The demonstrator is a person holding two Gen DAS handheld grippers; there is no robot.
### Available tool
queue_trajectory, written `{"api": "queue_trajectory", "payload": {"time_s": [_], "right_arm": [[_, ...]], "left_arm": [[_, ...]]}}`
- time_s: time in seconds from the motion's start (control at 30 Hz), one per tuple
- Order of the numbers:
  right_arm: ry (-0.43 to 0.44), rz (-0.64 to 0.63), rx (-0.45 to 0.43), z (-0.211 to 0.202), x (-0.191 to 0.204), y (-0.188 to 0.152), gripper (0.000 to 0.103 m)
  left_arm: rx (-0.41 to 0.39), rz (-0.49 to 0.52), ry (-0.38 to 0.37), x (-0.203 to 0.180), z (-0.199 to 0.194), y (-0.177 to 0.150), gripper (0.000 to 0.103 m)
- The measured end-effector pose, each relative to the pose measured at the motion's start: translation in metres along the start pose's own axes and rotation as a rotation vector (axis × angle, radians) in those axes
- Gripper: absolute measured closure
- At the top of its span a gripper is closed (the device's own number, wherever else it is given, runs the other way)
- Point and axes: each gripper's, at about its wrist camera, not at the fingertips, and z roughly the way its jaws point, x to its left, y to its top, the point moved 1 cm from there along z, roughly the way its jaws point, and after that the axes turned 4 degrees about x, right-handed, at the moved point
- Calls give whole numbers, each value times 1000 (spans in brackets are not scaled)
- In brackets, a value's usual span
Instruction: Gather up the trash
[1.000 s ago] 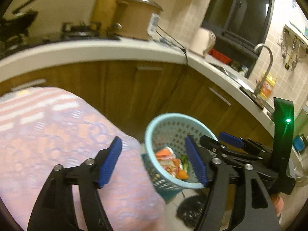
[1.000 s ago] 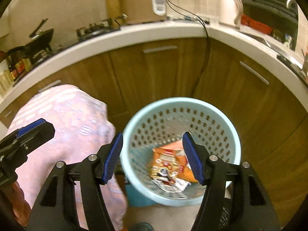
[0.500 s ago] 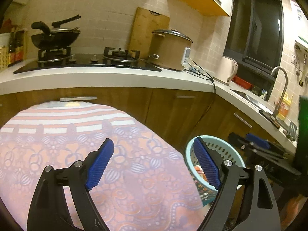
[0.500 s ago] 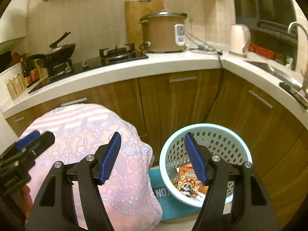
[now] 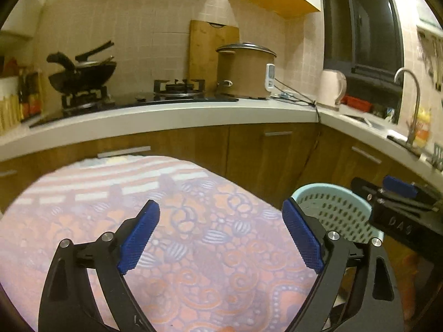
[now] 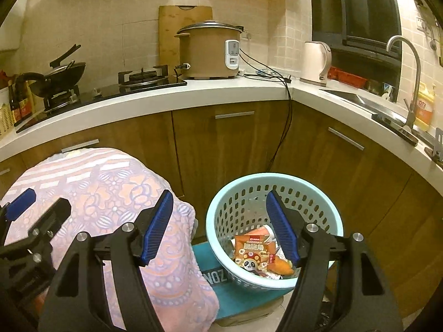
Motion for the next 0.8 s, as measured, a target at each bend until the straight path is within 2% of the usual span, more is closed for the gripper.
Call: {"api": "queue_trajectory", "payload": {"time_s": [0.47,0.8], "right_arm": [[-7,4,-18,-5,1,1,34],[-8,4,-13,-4,3,0,34]], "left_arm": [[-4,-70,-9,15,-2,2,15],[0,-79,-16,17,-1,1,14]]}}
